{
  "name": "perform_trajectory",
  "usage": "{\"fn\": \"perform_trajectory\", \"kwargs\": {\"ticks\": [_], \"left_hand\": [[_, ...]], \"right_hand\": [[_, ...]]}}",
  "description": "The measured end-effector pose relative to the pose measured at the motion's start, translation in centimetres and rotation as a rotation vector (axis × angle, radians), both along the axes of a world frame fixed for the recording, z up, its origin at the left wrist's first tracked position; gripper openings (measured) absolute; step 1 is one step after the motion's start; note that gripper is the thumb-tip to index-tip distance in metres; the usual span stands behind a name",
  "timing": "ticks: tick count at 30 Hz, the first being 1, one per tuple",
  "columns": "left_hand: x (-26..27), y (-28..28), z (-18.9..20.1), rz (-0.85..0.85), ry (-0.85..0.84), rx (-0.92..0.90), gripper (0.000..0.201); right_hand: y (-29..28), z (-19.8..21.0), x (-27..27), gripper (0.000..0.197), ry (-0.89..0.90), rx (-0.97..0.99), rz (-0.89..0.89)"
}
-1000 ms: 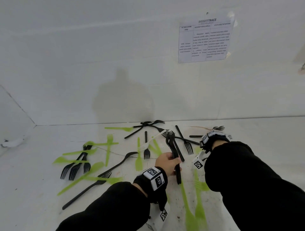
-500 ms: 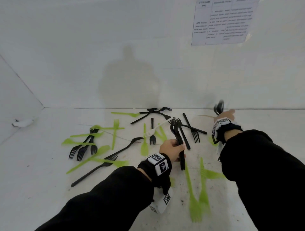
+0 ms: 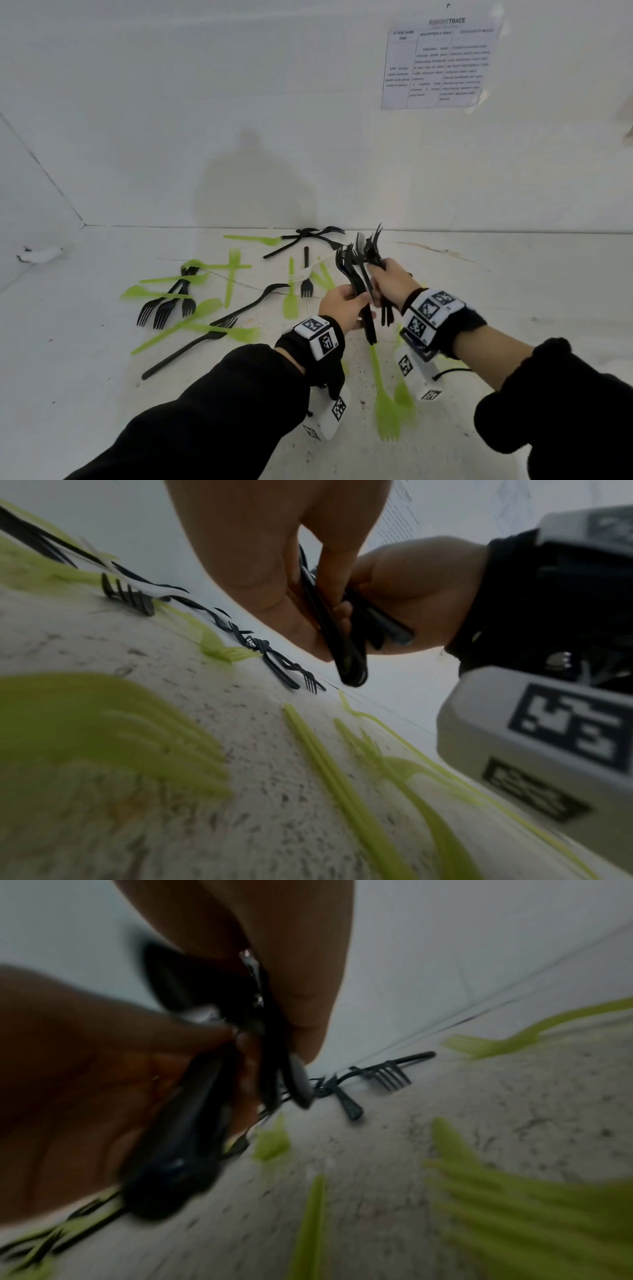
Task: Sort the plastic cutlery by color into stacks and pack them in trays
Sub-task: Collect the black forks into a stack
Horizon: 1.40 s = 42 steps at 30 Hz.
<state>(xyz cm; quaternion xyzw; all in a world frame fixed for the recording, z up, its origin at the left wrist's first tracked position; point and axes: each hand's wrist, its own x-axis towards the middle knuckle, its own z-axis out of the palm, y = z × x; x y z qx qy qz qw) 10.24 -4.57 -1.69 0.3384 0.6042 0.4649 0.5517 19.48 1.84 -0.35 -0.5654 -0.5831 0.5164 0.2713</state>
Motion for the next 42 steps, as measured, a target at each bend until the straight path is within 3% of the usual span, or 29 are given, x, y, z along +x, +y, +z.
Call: {"fn": "perform_trajectory", "kwargs": {"ticks": [5,11,14,18,23,29,33,36,38,42], "left_hand": [[-0.3,-1.1,0.1,0.037,-0.001,0.032,0.009],[-0.5,-2.9,0.6,0.053,-0.037,0.05,0.016],[-0.4,-3.7,0.7,0.04,-0.01,0.05,0.017],[0.0,-4.8,0.7,-0.011,0.046,0.045,0.015],[0.8,-5.7,0.8,0.022,0.098,0.024,0.011],[1.0,-6.9,1.0,0.091,0.067,0.041,0.017],[1.5,-7.8,1.1,0.102,0.064,0.072,0.018],[2.0,-8.4,1.0,0.126,0.039,0.085,0.015],[2.3,-8.7,0.9,0.127,0.023,0.086,0.016],[2.4,-9.3,1.0,0.118,0.007,0.08,0.015]], "right_hand": [[-3.3,-0.2,-1.3,0.022,-0.056,0.173,0.003],[-5.8,-0.5,-1.1,0.006,-0.033,0.196,-0.06],[-6.6,-0.4,-1.0,0.016,-0.101,0.21,-0.009],[-6.9,-0.5,-1.1,0.028,-0.07,0.077,-0.01],[-6.4,-1.9,-1.4,0.019,0.066,-0.108,-0.009],[-6.7,-2.3,0.1,0.032,0.108,0.033,-0.029],[-8.4,-0.9,1.1,0.008,0.113,0.062,-0.059],[-9.2,-0.9,1.5,0.017,0.074,0.147,-0.023],[-9.6,-1.1,1.6,0.012,0.059,0.176,-0.021],[-9.9,-0.6,0.6,0.022,0.03,0.101,0.032]]}}
